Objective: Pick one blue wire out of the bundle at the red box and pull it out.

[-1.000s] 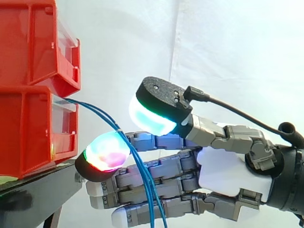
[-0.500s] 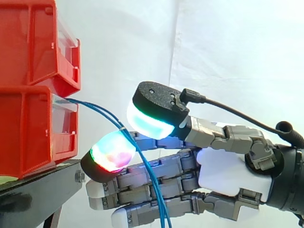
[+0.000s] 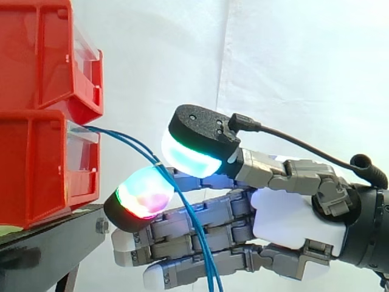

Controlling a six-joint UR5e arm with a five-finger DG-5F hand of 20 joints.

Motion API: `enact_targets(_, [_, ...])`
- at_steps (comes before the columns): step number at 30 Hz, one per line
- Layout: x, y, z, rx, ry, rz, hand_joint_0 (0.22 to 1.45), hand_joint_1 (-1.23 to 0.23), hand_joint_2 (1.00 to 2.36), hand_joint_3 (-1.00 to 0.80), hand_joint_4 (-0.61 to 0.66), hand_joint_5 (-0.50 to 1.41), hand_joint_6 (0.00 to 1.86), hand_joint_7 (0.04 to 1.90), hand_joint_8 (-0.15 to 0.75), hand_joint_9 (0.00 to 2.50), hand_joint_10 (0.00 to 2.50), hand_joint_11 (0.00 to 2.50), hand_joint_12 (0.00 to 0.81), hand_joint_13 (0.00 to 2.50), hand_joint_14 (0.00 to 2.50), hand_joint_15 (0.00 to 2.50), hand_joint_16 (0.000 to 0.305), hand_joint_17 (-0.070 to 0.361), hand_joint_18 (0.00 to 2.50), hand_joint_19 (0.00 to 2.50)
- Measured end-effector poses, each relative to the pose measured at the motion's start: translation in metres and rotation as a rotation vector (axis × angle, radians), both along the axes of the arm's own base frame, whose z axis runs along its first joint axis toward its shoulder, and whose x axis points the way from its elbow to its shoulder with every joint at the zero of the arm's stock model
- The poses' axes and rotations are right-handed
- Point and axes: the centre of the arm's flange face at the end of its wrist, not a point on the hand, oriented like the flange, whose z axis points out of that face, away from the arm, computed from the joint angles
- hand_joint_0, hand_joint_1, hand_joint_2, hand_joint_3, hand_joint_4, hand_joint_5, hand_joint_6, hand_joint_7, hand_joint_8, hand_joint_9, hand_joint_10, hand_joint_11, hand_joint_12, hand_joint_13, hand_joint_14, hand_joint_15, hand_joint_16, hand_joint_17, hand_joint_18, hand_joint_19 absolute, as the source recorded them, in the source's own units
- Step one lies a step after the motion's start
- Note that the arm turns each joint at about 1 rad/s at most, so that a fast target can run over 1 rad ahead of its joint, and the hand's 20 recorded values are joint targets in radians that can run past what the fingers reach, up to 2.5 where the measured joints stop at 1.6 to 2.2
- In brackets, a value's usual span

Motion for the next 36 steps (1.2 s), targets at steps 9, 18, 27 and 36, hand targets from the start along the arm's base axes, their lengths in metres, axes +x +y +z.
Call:
enact_targets(9, [0.0012,-0.0019,0.0020,-0.003,-0.001,0.006,0.59,-0.57,1.02,-0.28,0.31,-0.17,0.79,0.98,0.371,0.67,0.01,0.30,0.434,0.41,0.00,0.10,0.057,0.128,0.51,0.37])
enact_targets(18, [0.0012,-0.0036,0.0022,-0.001,-0.001,0.006,0.59,-0.64,1.02,-0.27,0.32,-0.19,0.85,0.98,0.375,0.67,0.01,0.33,0.435,0.41,0.00,0.10,0.057,0.129,0.51,0.35])
enact_targets(27, [0.0016,-0.0051,0.0029,0.000,-0.004,0.012,0.63,-0.77,1.01,-0.32,0.28,-0.20,0.87,0.94,0.367,0.65,0.01,0.35,0.435,0.42,0.00,0.09,0.058,0.130,0.55,0.34])
enact_targets(36, [0.0013,-0.0082,0.0037,0.002,0.000,0.017,0.68,-0.85,1.00,-0.46,0.29,-0.20,0.87,0.93,0.360,0.64,0.01,0.38,0.440,0.45,0.00,0.09,0.058,0.131,0.60,0.32])
